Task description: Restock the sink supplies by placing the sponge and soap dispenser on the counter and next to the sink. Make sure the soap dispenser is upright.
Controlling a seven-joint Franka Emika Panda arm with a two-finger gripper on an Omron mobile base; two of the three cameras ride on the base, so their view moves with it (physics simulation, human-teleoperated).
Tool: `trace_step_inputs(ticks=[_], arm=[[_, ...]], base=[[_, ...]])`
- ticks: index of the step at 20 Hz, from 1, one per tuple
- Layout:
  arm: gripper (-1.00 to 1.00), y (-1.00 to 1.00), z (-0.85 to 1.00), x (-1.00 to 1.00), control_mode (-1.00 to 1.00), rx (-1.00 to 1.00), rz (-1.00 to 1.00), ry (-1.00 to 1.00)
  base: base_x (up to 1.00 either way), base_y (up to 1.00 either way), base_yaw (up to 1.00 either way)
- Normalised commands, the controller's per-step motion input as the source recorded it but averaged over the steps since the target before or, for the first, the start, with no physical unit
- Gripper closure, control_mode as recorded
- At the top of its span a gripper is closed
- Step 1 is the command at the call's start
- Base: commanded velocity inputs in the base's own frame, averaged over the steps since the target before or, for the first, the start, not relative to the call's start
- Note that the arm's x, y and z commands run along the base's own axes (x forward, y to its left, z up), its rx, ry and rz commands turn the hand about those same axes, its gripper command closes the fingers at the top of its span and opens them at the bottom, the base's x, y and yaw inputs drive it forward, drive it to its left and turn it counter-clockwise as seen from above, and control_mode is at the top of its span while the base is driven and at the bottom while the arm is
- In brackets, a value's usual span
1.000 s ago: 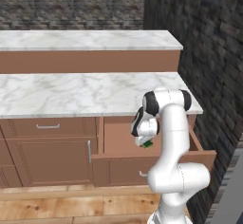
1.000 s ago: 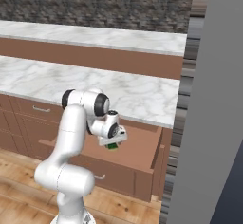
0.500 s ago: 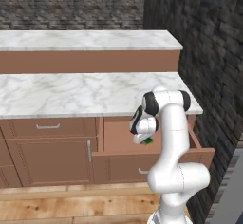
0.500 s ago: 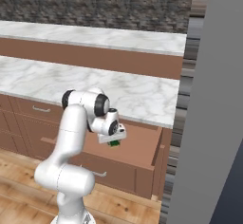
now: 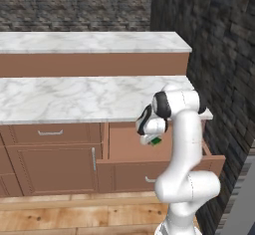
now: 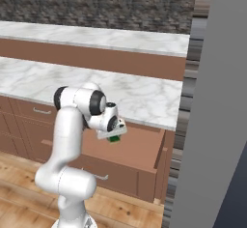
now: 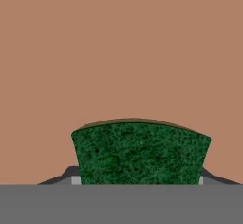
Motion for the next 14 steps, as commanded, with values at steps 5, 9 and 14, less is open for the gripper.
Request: trace_step_inputs(ticks=[5,9,14], arm=[[1.0,0.0,1.0,-0.2,-1.0,0.0,0.0,-0.03],[1.0,0.0,1.0,-0.13,-1.0,0.0,0.0,0.0],[1.0,0.0,1.0,-0.13,-1.0,0.0,0.0,0.0]], base=[[0.0,0.0,0.0],[0.0,0.0,0.0],[0.0,0.0,0.0]])
